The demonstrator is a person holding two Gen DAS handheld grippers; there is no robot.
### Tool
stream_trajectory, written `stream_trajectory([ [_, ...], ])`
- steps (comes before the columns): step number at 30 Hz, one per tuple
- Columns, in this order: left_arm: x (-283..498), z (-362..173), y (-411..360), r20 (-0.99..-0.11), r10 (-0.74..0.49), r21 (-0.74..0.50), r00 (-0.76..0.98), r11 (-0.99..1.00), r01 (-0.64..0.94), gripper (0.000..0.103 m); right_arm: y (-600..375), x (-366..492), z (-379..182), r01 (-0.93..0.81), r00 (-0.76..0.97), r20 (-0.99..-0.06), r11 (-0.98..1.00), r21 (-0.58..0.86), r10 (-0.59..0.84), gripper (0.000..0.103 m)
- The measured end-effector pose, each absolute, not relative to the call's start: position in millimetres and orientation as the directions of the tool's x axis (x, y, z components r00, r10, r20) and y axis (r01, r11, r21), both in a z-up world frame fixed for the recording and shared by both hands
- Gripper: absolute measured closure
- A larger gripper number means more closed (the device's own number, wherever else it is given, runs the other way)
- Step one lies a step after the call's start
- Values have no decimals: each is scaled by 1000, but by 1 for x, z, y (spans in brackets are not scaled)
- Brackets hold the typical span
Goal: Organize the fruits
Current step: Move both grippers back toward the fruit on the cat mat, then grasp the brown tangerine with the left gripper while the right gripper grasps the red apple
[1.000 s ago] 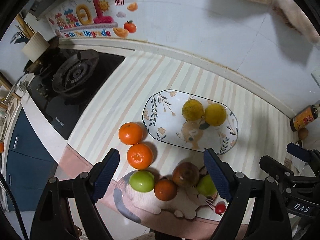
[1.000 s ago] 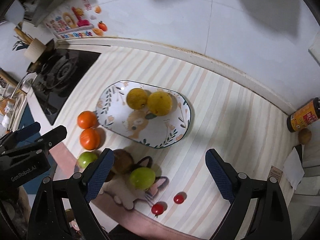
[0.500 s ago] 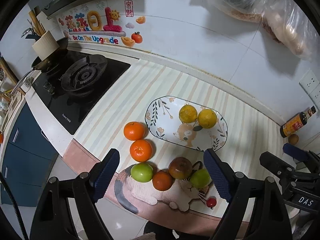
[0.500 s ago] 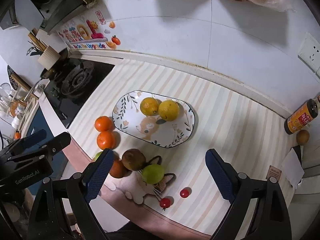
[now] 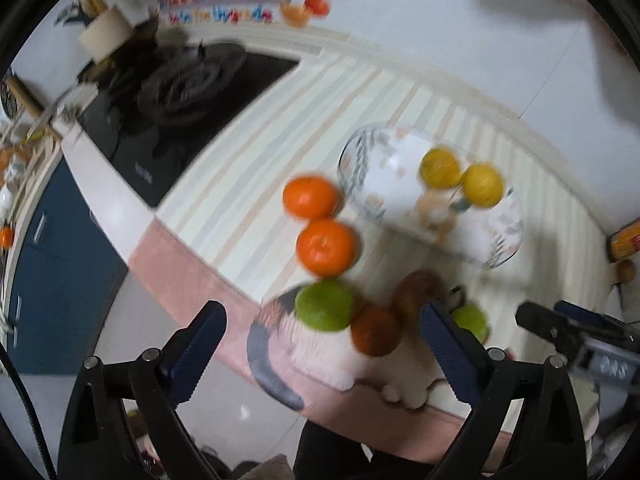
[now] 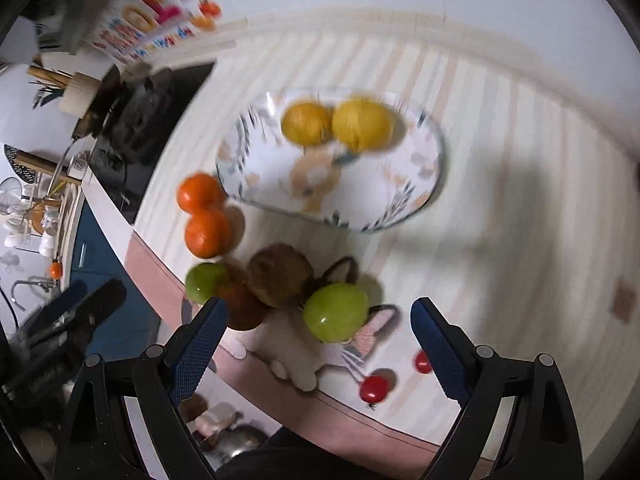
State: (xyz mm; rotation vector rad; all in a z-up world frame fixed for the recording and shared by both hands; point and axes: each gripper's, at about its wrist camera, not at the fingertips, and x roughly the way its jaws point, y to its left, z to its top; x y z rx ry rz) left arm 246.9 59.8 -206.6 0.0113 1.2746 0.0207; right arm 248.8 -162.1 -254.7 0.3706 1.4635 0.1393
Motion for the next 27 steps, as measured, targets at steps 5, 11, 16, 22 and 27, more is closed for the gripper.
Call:
stream_trajectory([
  [5, 234, -251, 57, -975, 21, 27, 220, 999, 24, 5, -162, 246, -307, 177, 16, -940, 925, 337, 340, 9],
  [11, 241, -292, 28, -986, -20, 2, 164, 990, 139, 12, -175, 252, -314, 196, 25, -937, 917, 347, 349, 12],
  [16, 246, -305, 10, -981, -12, 25, 193, 981, 190, 17, -180, 261, -304, 181, 39, -943, 926, 332, 331, 12],
  [22, 241, -297, -1, -969, 8, 68, 248, 970, 235, 44, -172, 271, -298, 146, 39, -938, 927, 346, 345, 12],
  [27, 237, -300, 11, -979, -54, -21, 194, 986, 167, 44, -158, 279, -301, 130, 22, -920, 911, 391, 392, 12],
])
